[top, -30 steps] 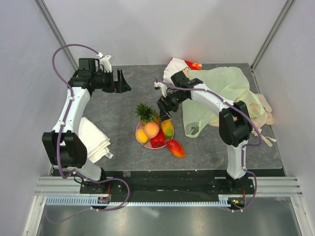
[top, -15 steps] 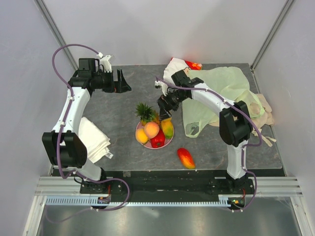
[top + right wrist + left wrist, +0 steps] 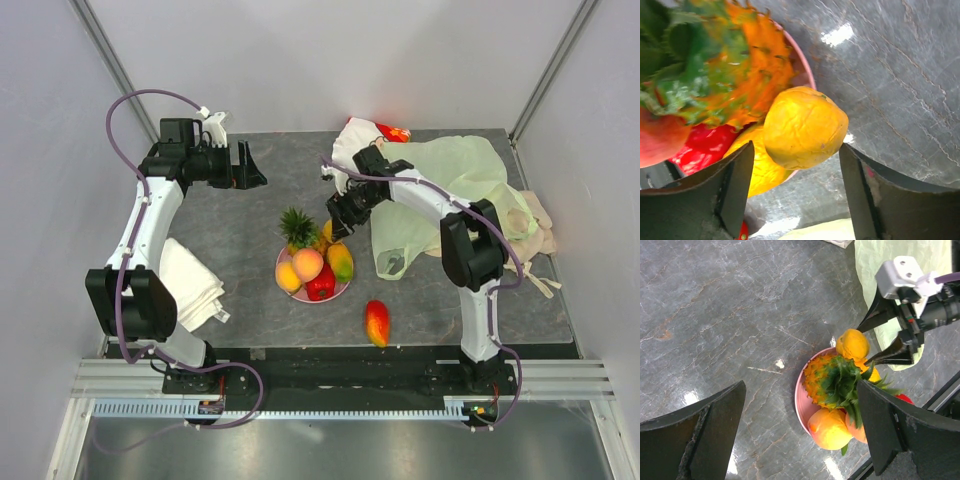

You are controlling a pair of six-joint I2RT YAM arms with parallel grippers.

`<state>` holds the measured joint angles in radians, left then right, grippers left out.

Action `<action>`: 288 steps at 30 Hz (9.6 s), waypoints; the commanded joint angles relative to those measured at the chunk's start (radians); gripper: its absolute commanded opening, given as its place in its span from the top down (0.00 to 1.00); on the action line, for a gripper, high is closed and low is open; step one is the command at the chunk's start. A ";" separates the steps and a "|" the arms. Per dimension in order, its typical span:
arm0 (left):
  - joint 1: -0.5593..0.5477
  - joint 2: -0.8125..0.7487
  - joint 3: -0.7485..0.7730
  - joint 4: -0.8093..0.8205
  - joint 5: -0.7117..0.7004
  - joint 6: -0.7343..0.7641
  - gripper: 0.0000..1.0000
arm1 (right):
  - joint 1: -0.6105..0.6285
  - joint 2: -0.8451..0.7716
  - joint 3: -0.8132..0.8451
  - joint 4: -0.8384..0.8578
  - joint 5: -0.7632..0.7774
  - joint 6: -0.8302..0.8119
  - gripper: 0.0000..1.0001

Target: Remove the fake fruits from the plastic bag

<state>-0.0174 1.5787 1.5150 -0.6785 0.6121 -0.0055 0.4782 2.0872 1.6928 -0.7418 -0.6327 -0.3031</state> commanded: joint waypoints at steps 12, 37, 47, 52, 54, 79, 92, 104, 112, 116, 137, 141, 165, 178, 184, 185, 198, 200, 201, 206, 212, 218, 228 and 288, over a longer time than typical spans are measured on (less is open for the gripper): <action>0.002 0.015 0.020 0.017 0.025 0.039 0.01 | -0.073 -0.013 0.037 0.055 0.090 0.078 0.02; 0.002 0.015 0.030 0.000 0.002 0.056 0.01 | 0.011 -0.591 -0.461 -0.636 0.013 -0.876 0.12; 0.002 -0.057 -0.032 -0.007 -0.018 0.079 0.01 | 0.115 -0.806 -0.731 -0.429 0.015 -1.784 0.11; 0.008 -0.109 -0.082 -0.009 -0.028 0.091 0.01 | 0.168 -0.722 -0.725 -0.455 0.001 -1.886 0.12; 0.010 -0.126 -0.091 -0.009 -0.029 0.094 0.01 | 0.195 -0.708 -0.746 -0.394 0.027 -1.880 0.14; 0.016 -0.167 -0.088 0.008 0.006 0.070 0.01 | 0.139 -0.652 -0.474 -0.151 -0.006 -1.000 0.72; 0.016 -0.126 -0.078 0.005 0.017 0.061 0.01 | -0.110 -0.208 -0.163 -0.085 -0.476 0.342 0.78; 0.043 -0.128 -0.113 -0.013 0.002 0.075 0.01 | -0.181 -0.174 -0.259 0.108 -0.398 0.783 0.75; 0.042 -0.121 -0.119 -0.036 -0.011 0.085 0.01 | -0.156 -0.164 -0.243 0.025 -0.314 0.776 0.67; 0.043 -0.125 -0.128 -0.038 -0.012 0.085 0.01 | -0.147 -0.167 -0.258 0.016 -0.306 0.780 0.66; 0.054 -0.207 -0.213 -0.027 -0.006 0.088 0.01 | -0.079 -0.164 -0.234 0.007 -0.231 0.815 0.37; 0.056 -0.209 -0.219 -0.024 -0.003 0.084 0.01 | -0.078 -0.162 -0.234 0.005 -0.225 0.817 0.32; 0.040 0.007 0.003 0.060 -0.100 -0.036 0.02 | -0.204 0.030 0.332 0.021 -0.019 0.501 0.24; -0.187 0.743 0.769 0.100 -0.488 0.128 0.01 | -0.294 -0.094 0.153 0.033 -0.025 0.498 0.20; -0.185 0.853 0.869 0.116 -0.485 0.167 0.01 | -0.316 -0.142 0.093 0.036 -0.016 0.493 0.20; -0.185 0.871 0.866 0.111 -0.479 0.167 0.02 | -0.317 -0.145 0.090 0.036 -0.013 0.495 0.20; -0.210 1.014 0.959 0.125 -0.388 0.164 0.15 | -0.329 -0.142 0.096 0.022 0.014 0.486 0.18; -0.211 1.014 0.949 0.116 -0.394 0.165 0.19 | -0.331 -0.142 0.097 0.021 0.018 0.487 0.18; -0.211 1.011 0.944 0.112 -0.397 0.165 0.20 | -0.331 -0.139 0.103 0.022 0.016 0.487 0.18; -0.208 0.978 0.918 0.111 -0.413 0.179 0.74 | -0.331 -0.125 0.122 0.022 0.019 0.486 0.18; -0.208 0.838 0.892 0.106 -0.420 0.200 0.98 | -0.336 -0.119 0.119 0.021 0.021 0.472 0.18; -0.213 0.460 0.755 0.024 -0.289 0.151 0.98 | -0.355 -0.151 0.094 0.021 0.030 0.441 0.19; -0.380 -0.083 0.304 -0.363 0.039 0.332 0.97 | -0.357 -0.225 0.061 0.024 0.074 0.383 0.18; -0.777 0.167 0.212 -0.386 -0.506 0.553 0.68 | -0.121 -0.265 -0.312 0.116 -0.102 0.547 0.02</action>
<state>-0.7921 1.7271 1.7325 -1.0977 0.1383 0.5484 0.3508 1.8008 1.3785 -0.6540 -0.7105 0.2218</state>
